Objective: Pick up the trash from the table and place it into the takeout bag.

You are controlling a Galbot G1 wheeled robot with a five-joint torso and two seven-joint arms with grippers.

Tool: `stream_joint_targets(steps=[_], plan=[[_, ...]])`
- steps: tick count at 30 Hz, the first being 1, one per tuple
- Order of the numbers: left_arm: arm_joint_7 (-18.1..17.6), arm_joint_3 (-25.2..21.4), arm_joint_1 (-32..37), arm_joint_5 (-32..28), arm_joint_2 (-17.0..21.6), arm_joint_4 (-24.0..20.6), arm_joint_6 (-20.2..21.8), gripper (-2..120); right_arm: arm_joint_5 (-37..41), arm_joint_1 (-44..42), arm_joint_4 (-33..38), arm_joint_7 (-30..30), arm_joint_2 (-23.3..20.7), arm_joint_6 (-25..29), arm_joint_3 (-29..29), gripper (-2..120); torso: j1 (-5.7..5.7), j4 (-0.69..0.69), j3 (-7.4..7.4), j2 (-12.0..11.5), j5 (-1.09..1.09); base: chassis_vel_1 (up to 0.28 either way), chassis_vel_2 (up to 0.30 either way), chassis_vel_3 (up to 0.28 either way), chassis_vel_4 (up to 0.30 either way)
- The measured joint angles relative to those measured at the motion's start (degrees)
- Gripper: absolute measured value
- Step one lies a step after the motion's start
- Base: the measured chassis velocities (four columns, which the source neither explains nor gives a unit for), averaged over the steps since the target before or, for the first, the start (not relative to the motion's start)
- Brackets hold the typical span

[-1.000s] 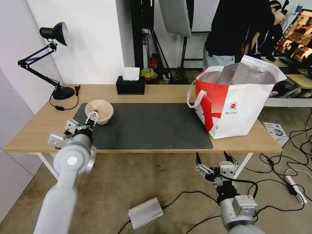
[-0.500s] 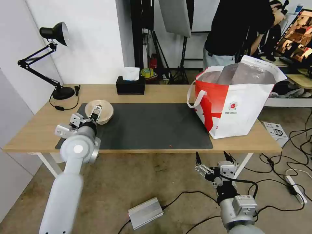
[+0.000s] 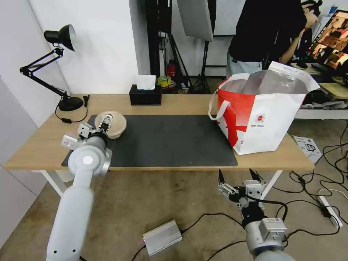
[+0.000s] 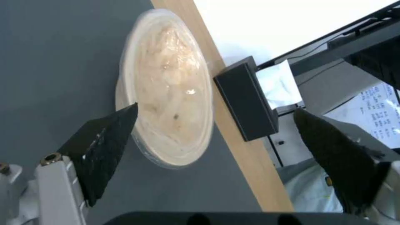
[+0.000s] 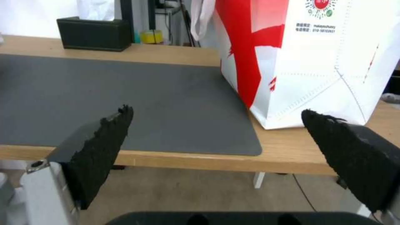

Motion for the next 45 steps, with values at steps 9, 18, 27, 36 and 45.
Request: stream_joint_targets(steps=[9,18,27,36,45], plan=[[-4.08,-0.06,-0.66,1.26,0.44,-0.31,-0.15,100,0.0,0.0,0.0,0.0,0.0,0.0,0.0,100,0.0,0.0,0.0,0.0,0.0,0.0,0.0,0.0,0.0],[-6.14,0.69,-1.79,1.79,-0.23,1.28,-0.24,100,0.0,0.0,0.0,0.0,0.0,0.0,0.0,100,0.0,0.0,0.0,0.0,0.0,0.0,0.0,0.0,0.0],[-8.11,1.81,-3.41,2.26,-1.33,3.26,-0.08,100,0.0,0.0,0.0,0.0,0.0,0.0,0.0,100,0.0,0.0,0.0,0.0,0.0,0.0,0.0,0.0,0.0],[-8.87,2.47,-4.92,2.46,-2.14,5.37,0.07,100,0.0,0.0,0.0,0.0,0.0,0.0,0.0,100,0.0,0.0,0.0,0.0,0.0,0.0,0.0,0.0,0.0],[-9.22,3.36,-6.17,3.28,-2.73,7.82,0.09,100,0.0,0.0,0.0,0.0,0.0,0.0,0.0,100,0.0,0.0,0.0,0.0,0.0,0.0,0.0,0.0,0.0]])
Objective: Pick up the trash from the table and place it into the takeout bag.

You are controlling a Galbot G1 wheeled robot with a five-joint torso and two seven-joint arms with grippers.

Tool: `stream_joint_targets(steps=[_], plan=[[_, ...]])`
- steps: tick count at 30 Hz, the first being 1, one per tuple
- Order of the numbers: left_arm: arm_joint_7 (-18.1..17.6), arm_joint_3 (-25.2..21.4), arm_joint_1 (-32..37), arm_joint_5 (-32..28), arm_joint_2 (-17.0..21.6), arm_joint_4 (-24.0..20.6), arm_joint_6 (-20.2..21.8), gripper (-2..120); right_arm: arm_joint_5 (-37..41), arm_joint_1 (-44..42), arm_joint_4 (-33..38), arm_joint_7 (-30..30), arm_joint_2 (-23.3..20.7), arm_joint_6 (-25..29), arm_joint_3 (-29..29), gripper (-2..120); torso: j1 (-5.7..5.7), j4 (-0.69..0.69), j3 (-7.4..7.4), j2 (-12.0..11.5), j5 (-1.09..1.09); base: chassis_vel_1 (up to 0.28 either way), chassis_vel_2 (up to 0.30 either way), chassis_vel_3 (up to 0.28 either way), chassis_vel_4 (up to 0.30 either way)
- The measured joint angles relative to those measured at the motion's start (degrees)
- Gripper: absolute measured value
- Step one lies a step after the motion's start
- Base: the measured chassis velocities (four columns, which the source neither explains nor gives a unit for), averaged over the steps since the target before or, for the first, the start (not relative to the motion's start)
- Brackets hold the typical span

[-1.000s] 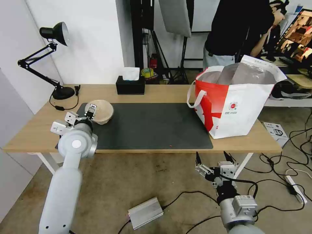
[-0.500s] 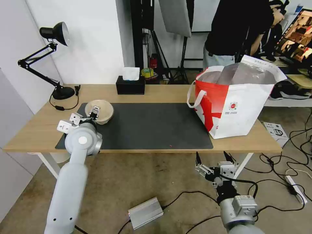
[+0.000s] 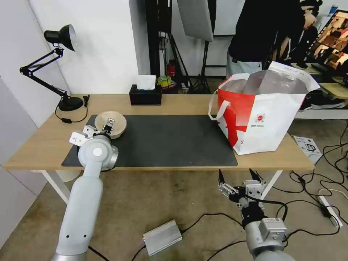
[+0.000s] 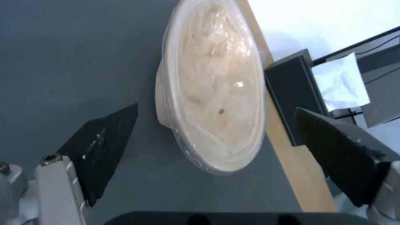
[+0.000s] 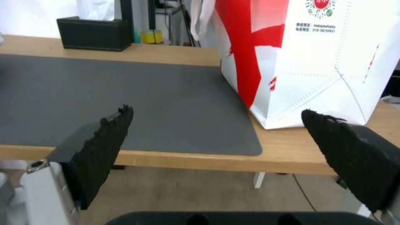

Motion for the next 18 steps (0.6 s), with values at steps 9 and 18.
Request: stream_joint_targets(steps=[9,18], plan=[[0.01,0.29,-1.3,0.4,-0.8,2.4,-0.08,100,0.0,0.0,0.0,0.0,0.0,0.0,0.0,100,0.0,0.0,0.0,0.0,0.0,0.0,0.0,0.0,0.0],[0.36,0.3,-2.61,0.6,-1.75,4.75,-0.1,100,0.0,0.0,0.0,0.0,0.0,0.0,0.0,100,0.0,0.0,0.0,0.0,0.0,0.0,0.0,0.0,0.0]])
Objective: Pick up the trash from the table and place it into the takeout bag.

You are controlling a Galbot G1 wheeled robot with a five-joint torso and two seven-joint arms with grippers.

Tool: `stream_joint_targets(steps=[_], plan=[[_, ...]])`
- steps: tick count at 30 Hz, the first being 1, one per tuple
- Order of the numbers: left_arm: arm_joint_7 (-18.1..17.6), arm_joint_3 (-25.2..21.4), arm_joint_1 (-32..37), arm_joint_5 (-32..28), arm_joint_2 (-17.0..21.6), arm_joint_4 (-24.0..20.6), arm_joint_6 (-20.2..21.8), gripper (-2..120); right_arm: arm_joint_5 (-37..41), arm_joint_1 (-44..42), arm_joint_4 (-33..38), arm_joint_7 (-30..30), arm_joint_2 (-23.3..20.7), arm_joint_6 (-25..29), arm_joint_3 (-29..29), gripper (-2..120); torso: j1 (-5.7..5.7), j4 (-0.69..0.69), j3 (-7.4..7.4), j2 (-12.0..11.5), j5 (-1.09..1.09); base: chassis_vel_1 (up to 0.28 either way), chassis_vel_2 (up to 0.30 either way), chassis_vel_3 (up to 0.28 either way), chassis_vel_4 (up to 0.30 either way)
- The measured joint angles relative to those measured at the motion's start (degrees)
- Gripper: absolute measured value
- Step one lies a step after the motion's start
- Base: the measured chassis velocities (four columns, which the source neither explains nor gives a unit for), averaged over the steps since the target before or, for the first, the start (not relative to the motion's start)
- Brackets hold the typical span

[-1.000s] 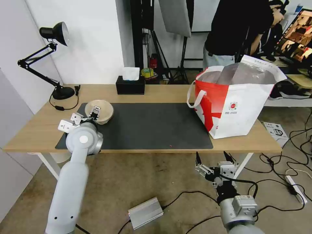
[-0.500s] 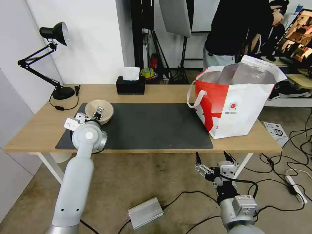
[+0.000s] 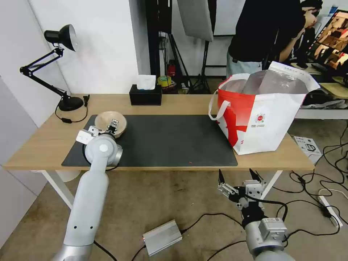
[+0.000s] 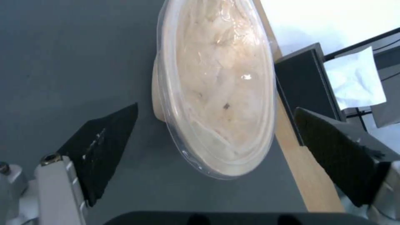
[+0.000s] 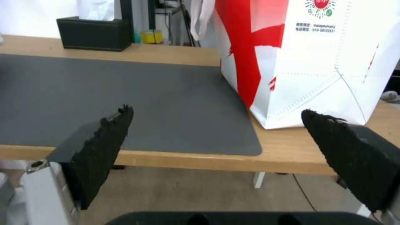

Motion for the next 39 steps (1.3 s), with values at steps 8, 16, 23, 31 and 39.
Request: stream_joint_targets(steps=[8,16,23,31,39], plan=[[0.35,0.4,-1.29,0.17,-0.47,1.95,0.0,100,0.0,0.0,0.0,0.0,0.0,0.0,0.0,100,0.0,0.0,0.0,0.0,0.0,0.0,0.0,0.0,0.0],[1.2,0.91,-2.74,0.72,-1.17,3.58,-0.03,100,0.0,0.0,0.0,0.0,0.0,0.0,0.0,100,0.0,0.0,0.0,0.0,0.0,0.0,0.0,0.0,0.0],[2.5,1.01,-3.91,1.79,-2.24,5.83,-0.07,100,0.0,0.0,0.0,0.0,0.0,0.0,0.0,100,0.0,0.0,0.0,0.0,0.0,0.0,0.0,0.0,0.0],[3.09,0.73,-4.65,2.2,-2.41,6.96,-0.11,100,0.0,0.0,0.0,0.0,0.0,0.0,0.0,100,0.0,0.0,0.0,0.0,0.0,0.0,0.0,0.0,0.0],[2.84,0.38,-4.67,2.48,-2.07,6.98,-0.4,100,0.0,0.0,0.0,0.0,0.0,0.0,0.0,100,0.0,0.0,0.0,0.0,0.0,0.0,0.0,0.0,0.0]])
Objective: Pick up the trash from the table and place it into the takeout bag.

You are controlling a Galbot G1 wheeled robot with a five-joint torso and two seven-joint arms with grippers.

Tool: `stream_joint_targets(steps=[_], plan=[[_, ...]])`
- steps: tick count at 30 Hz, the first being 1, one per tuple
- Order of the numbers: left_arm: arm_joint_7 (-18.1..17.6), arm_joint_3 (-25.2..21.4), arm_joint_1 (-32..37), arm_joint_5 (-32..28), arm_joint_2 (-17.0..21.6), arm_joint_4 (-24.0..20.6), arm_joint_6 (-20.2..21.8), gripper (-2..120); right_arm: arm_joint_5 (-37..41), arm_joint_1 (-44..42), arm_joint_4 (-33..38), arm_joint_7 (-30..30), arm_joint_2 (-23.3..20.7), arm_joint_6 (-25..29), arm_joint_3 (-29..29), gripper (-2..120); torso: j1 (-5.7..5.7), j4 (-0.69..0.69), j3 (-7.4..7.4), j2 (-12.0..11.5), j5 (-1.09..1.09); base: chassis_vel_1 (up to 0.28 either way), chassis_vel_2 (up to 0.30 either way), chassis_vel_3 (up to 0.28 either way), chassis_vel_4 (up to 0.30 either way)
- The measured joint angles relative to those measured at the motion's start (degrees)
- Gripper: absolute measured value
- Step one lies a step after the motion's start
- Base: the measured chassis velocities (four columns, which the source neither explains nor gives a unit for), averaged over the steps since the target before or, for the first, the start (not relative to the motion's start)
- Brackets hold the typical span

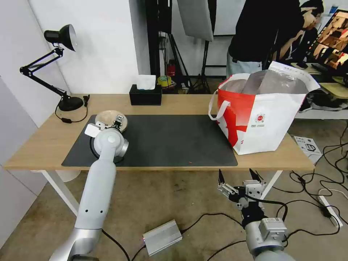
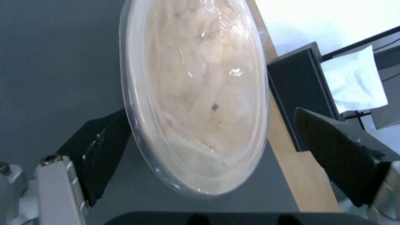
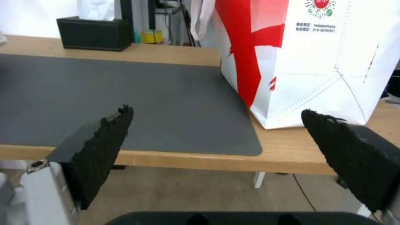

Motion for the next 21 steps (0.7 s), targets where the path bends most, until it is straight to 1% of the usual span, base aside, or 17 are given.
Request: stream_joint_targets(steps=[2,4,5,7,8,10,11,12,13,16,17,18,19,20,21], plan=[[-0.06,-0.05,0.09,0.0,0.08,-0.08,-0.06,98,0.0,0.0,0.0,0.0,0.0,0.0,0.0,100,0.0,0.0,0.0,0.0,-0.01,0.0,0.0,0.0,0.0],[-0.19,-0.16,0.23,0.02,0.1,-0.31,-0.14,89,0.0,0.0,0.0,0.0,0.0,0.0,0.0,100,0.0,0.0,0.0,0.0,-0.01,0.0,0.0,0.0,0.0],[-0.19,-0.16,0.23,0.02,0.1,-0.31,-0.14,89,0.0,0.0,0.0,0.0,0.0,0.0,0.0,100,0.0,0.0,0.0,0.0,-0.01,0.0,0.0,0.0,0.0],[-0.2,-0.23,0.32,0.04,0.06,-0.47,-0.27,81,0.0,0.0,0.0,0.0,0.0,0.0,0.0,100,0.0,0.0,0.0,0.0,-0.01,0.0,0.0,0.0,0.0],[-0.2,-0.23,0.32,0.04,0.06,-0.47,-0.27,81,0.0,0.0,0.0,0.0,0.0,0.0,0.0,100,0.0,0.0,0.0,0.0,-0.01,0.0,0.0,0.0,0.0],[-0.19,-0.25,0.44,0.09,-0.09,-0.7,-0.39,67,0.0,0.0,0.0,0.0,0.0,0.0,0.0,100,0.0,0.0,0.0,0.0,-0.01,0.0,0.0,0.0,0.0],[-0.18,-0.25,0.45,0.09,-0.1,-0.73,-0.4,67,0.0,0.0,0.0,0.0,0.0,0.0,0.0,100,0.0,0.0,0.0,0.0,-0.01,0.0,0.0,0.0,0.0],[-0.17,-0.22,0.55,0.16,-0.16,-0.84,-0.5,61,0.0,0.0,0.0,0.0,0.0,0.0,0.0,100,0.0,0.0,0.0,0.0,-0.01,0.0,0.0,0.0,0.0],[-0.17,-0.22,0.55,0.16,-0.16,-0.84,-0.5,61,0.0,0.0,0.0,0.0,0.0,0.0,0.0,100,0.0,0.0,0.0,0.0,-0.01,0.0,0.0,0.0,0.0],[-0.16,-0.17,0.79,0.26,-0.21,-1.16,-0.57,46,0.0,0.0,0.0,0.0,0.0,0.0,0.0,100,0.0,0.0,0.0,0.0,0.0,0.0,0.0,0.0,0.0],[-0.16,-0.17,0.79,0.26,-0.21,-1.16,-0.57,46,0.0,0.0,0.0,0.0,0.0,0.0,0.0,100,0.0,0.0,0.0,0.0,0.0,0.0,0.0,0.0,0.0],[-0.16,-0.17,0.92,0.31,-0.2,-1.34,-0.58,41,0.0,0.0,0.0,0.0,0.0,0.0,0.0,100,0.0,0.0,0.0,0.0,0.0,0.0,0.0,0.0,0.0],[-0.16,-0.18,0.99,0.32,-0.18,-1.43,-0.59,41,0.0,0.0,0.0,0.0,0.0,0.0,0.0,100,0.0,0.0,0.0,0.0,0.0,0.0,0.0,0.0,0.0],[-0.16,-0.19,1.23,0.33,-0.09,-1.77,-0.59,34,0.0,0.0,0.0,0.0,0.0,0.0,0.0,100,0.0,0.0,0.0,0.0,0.0,0.0,0.0,0.0,0.0],[-0.16,-0.19,1.33,0.33,-0.03,-1.86,-0.6,31,0.0,0.0,0.0,0.0,0.0,0.0,0.0,100,0.0,0.0,0.0,0.0,0.0,0.0,0.0,0.0,0.0]])
